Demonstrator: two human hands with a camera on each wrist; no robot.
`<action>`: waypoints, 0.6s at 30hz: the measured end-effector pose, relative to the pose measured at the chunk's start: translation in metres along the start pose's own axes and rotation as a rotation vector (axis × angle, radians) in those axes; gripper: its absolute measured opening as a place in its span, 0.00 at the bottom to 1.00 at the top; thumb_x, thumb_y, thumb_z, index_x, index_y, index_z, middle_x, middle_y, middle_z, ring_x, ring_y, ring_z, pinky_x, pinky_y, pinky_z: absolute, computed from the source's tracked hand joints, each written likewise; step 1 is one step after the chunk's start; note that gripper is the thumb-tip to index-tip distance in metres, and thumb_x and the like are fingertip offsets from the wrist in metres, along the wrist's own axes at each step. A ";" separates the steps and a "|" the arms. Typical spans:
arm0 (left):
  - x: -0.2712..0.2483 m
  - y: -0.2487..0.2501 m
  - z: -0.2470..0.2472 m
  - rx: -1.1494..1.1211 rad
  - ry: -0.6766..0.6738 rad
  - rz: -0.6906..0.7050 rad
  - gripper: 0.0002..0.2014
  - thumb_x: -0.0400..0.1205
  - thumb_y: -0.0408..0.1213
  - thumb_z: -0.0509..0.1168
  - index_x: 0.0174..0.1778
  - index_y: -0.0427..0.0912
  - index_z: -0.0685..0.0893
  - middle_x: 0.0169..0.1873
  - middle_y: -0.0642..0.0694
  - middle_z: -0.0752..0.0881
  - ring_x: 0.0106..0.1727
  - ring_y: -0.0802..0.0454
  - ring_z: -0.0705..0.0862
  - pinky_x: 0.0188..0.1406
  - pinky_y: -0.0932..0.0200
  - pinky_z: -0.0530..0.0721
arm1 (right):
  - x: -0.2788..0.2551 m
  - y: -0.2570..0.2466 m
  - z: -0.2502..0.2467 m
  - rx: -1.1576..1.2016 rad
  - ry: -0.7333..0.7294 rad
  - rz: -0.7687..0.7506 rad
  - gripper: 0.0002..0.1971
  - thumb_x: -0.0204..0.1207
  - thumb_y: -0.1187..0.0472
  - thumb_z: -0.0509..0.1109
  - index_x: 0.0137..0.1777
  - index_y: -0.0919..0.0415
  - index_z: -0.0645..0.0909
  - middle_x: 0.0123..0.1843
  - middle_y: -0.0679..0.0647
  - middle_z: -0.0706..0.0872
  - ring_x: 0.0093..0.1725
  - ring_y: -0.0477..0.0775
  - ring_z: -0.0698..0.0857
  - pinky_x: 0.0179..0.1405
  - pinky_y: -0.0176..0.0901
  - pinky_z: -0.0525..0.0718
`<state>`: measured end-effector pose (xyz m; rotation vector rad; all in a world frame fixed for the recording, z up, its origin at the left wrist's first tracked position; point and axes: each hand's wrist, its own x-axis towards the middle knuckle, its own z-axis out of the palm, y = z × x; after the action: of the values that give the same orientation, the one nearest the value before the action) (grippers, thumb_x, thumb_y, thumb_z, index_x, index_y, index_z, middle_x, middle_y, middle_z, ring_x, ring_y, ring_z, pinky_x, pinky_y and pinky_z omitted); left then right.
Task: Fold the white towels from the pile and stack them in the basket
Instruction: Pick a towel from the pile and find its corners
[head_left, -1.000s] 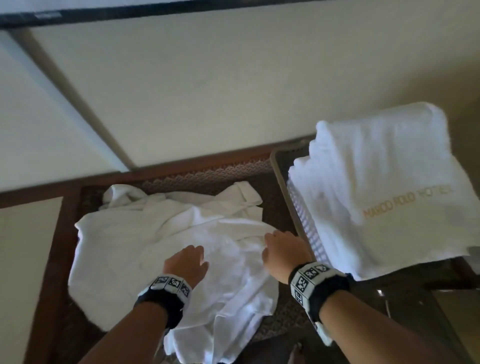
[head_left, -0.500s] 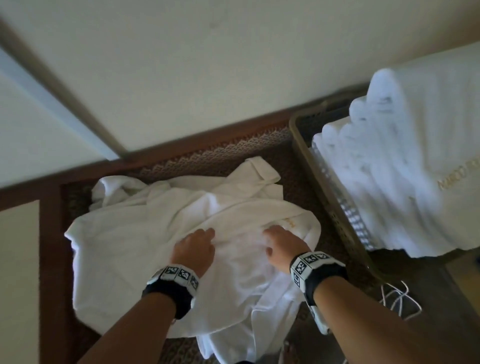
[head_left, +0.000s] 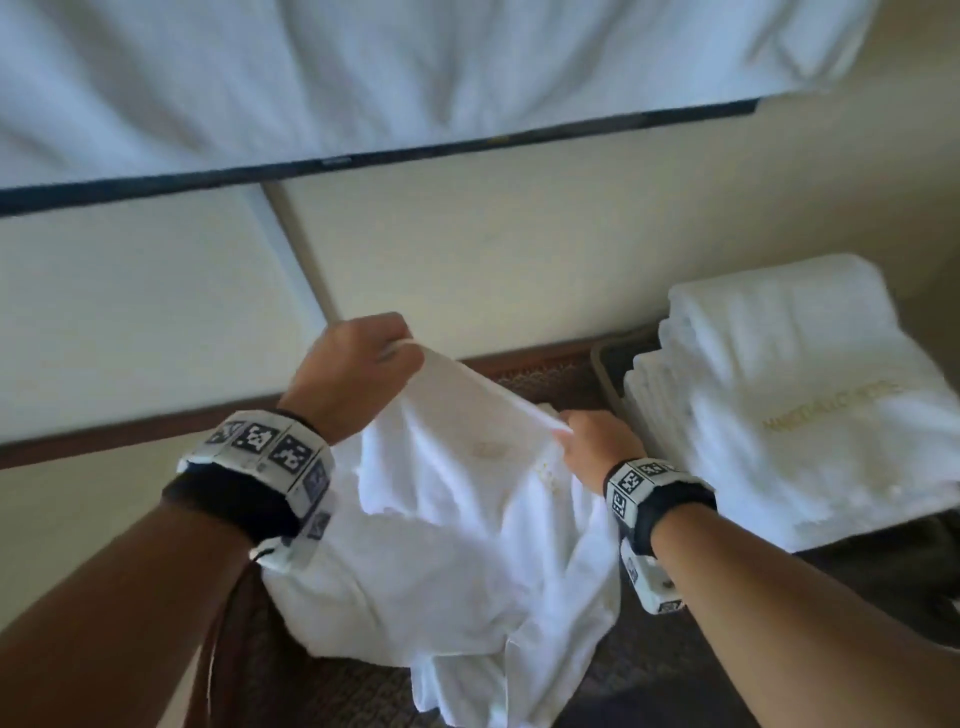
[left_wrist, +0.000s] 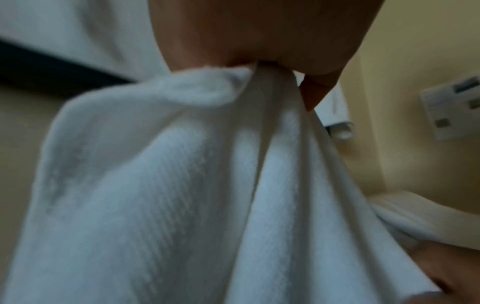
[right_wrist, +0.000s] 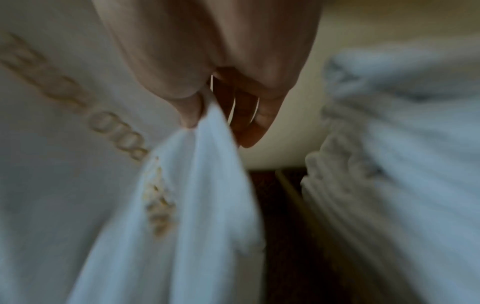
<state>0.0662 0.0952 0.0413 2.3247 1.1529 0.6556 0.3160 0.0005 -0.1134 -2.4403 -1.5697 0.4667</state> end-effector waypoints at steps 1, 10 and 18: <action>-0.007 0.005 -0.024 0.037 0.055 -0.008 0.11 0.80 0.41 0.64 0.31 0.45 0.80 0.26 0.47 0.80 0.33 0.44 0.79 0.33 0.52 0.76 | -0.006 0.001 -0.016 -0.010 0.023 -0.004 0.10 0.83 0.54 0.62 0.59 0.54 0.81 0.52 0.60 0.88 0.55 0.67 0.87 0.53 0.56 0.85; -0.097 0.041 -0.198 0.173 0.546 -0.068 0.13 0.86 0.40 0.66 0.39 0.37 0.85 0.31 0.41 0.82 0.39 0.39 0.80 0.39 0.52 0.72 | -0.054 -0.059 -0.126 0.073 0.226 -0.063 0.11 0.76 0.64 0.64 0.54 0.56 0.84 0.54 0.60 0.89 0.54 0.65 0.86 0.52 0.49 0.84; -0.187 0.013 -0.276 0.482 0.568 -0.437 0.11 0.78 0.52 0.66 0.52 0.54 0.86 0.54 0.42 0.86 0.56 0.35 0.83 0.58 0.41 0.82 | -0.121 -0.184 -0.174 0.291 0.399 -0.418 0.10 0.80 0.58 0.66 0.37 0.57 0.79 0.42 0.60 0.88 0.46 0.66 0.84 0.40 0.46 0.74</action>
<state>-0.1907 -0.0125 0.2256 2.1688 2.2074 0.9838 0.1776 -0.0329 0.1283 -1.7879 -1.6338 0.1111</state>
